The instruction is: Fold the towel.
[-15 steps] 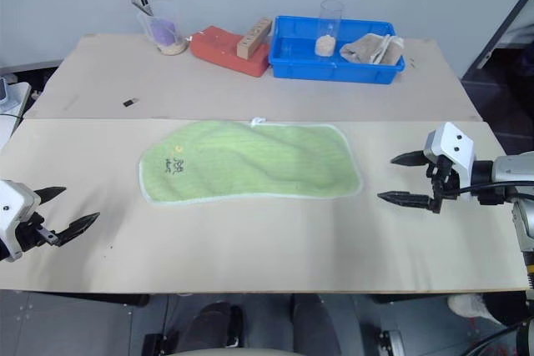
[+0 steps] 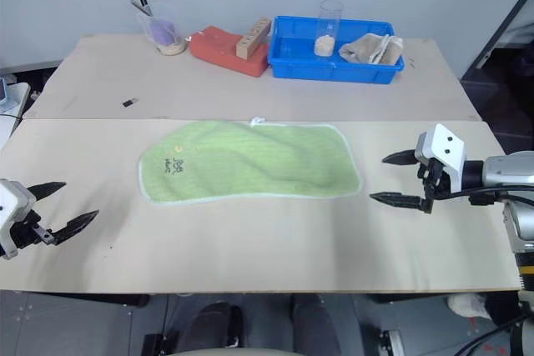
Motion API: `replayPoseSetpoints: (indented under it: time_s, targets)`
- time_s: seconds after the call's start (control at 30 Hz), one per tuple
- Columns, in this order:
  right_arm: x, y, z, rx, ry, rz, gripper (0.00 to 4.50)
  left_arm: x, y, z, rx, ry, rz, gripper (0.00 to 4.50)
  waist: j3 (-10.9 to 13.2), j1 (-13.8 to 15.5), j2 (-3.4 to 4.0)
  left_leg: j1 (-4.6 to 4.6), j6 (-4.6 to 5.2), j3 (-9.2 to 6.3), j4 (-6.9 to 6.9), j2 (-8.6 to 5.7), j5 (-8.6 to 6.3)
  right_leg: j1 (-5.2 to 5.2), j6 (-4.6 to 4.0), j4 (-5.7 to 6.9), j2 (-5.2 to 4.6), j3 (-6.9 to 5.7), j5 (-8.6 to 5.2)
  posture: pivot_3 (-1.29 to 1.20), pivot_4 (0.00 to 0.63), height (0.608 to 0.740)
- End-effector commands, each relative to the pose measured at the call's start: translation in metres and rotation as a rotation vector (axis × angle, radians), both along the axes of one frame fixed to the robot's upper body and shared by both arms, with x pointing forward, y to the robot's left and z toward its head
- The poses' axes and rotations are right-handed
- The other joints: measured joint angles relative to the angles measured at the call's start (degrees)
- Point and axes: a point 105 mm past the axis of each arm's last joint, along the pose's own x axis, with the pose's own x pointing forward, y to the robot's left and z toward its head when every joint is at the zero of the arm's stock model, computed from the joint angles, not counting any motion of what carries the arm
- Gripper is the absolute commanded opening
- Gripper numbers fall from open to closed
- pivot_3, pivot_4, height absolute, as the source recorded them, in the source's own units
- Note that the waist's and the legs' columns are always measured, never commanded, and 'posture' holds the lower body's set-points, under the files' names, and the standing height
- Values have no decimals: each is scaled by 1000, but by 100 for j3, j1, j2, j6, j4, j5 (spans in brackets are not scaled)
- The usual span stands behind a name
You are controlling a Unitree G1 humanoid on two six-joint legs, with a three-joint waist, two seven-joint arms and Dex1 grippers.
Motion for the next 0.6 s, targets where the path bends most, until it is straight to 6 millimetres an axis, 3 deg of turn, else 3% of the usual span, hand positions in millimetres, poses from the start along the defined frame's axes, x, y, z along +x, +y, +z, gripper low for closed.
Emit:
replayPoseSetpoints:
  time_s: [0.03, 0.13, 0.27, 0.4, 0.6]
  targets:
    - [3, 5, 17, 9, -58, 12, 4483, -5, 2, 4, 93, -2, -66, 4500, 0, -3, 0, 0, 0, 0, 0, 1, 0, 0, 0, 0, 1, 0, 0, 0, 150, 714]
    - [2, 12, 18, 17, -46, 37, 4483, -7, -7, -6, 150, 19, -151, 4500, 0, 0, 0, 0, 0, 0, 0, 0, 0, 0, -1, -2, 0, 0, 0, 0, 150, 714]
    - [-11, 42, 27, 36, -19, 155, 4483, 2, -20, -18, 189, 26, -239, 4500, 0, 11, 0, 0, 0, 0, 0, 1, 0, 0, -1, 1, 0, 0, 0, 0, 150, 714]
    - [-30, 75, 33, 58, 8, 282, 4483, 22, -31, -29, 202, -4, -274, 4500, 0, 62, 1, -1, 0, -4, 2, 3, 0, 0, 0, 3, 1, -5, 0, 0, 150, 714]
    - [-37, 91, 41, 79, 2, 332, 4483, 54, -38, -43, 208, -33, -235, 4500, -1, 131, 0, -14, 0, -5, 12, 0, 0, -1, -23, -1, -2, -7, 18, 0, 150, 714]
